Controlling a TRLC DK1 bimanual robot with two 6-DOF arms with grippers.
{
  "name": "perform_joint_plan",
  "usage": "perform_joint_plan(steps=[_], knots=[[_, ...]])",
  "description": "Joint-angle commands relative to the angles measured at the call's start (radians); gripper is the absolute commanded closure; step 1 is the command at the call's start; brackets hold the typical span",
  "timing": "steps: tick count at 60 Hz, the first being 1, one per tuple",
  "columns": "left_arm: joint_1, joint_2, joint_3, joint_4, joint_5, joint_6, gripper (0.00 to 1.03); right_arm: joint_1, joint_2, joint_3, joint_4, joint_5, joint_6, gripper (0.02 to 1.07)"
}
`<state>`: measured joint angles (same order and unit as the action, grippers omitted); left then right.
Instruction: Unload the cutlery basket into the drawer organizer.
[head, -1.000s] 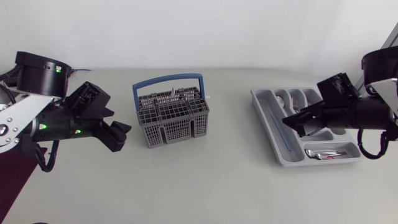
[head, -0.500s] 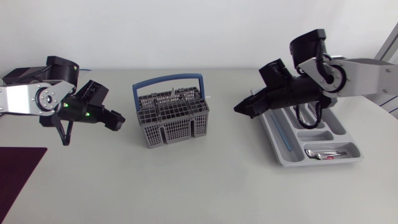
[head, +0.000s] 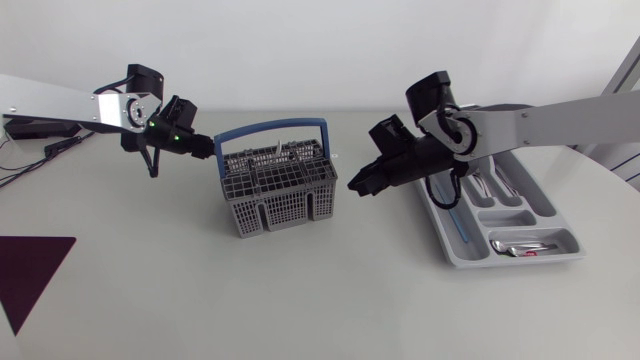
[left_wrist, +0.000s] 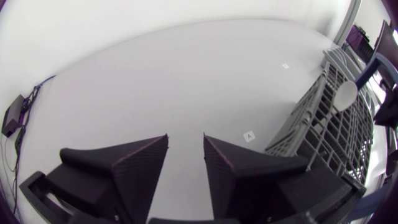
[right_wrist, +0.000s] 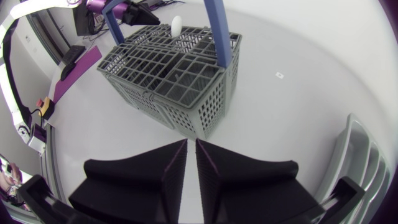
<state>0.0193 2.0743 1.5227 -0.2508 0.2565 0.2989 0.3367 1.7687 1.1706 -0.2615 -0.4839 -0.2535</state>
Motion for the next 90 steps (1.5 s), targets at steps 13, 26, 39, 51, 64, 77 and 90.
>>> perform_joint_plan(steps=[13,26,39,51,64,77,90], knots=[[-0.002,0.164,0.171,-0.087,0.122,-0.046,0.82,0.036,0.084,0.066,0.005,-0.010,0.011,1.01],[-0.012,0.125,0.105,-0.111,0.198,-0.023,0.82,0.051,0.113,0.093,0.007,-0.010,0.013,1.01],[-0.021,-0.006,-0.064,-0.120,0.244,0.045,0.82,0.048,0.115,0.112,0.007,-0.010,0.020,1.01],[-0.047,-0.141,-0.233,-0.127,0.276,0.103,0.82,0.048,0.132,0.136,0.005,-0.009,0.028,1.01],[-0.144,-0.281,-0.414,-0.139,0.290,0.146,0.83,0.039,0.146,0.167,0.001,-0.005,0.036,1.01],[-0.306,-0.359,-0.498,-0.163,0.290,0.146,0.83,0.053,0.169,0.212,-0.022,-0.009,0.043,1.01],[-0.452,-0.372,-0.493,-0.185,0.251,0.114,0.83,0.068,0.198,0.264,-0.045,-0.002,0.048,1.01]])
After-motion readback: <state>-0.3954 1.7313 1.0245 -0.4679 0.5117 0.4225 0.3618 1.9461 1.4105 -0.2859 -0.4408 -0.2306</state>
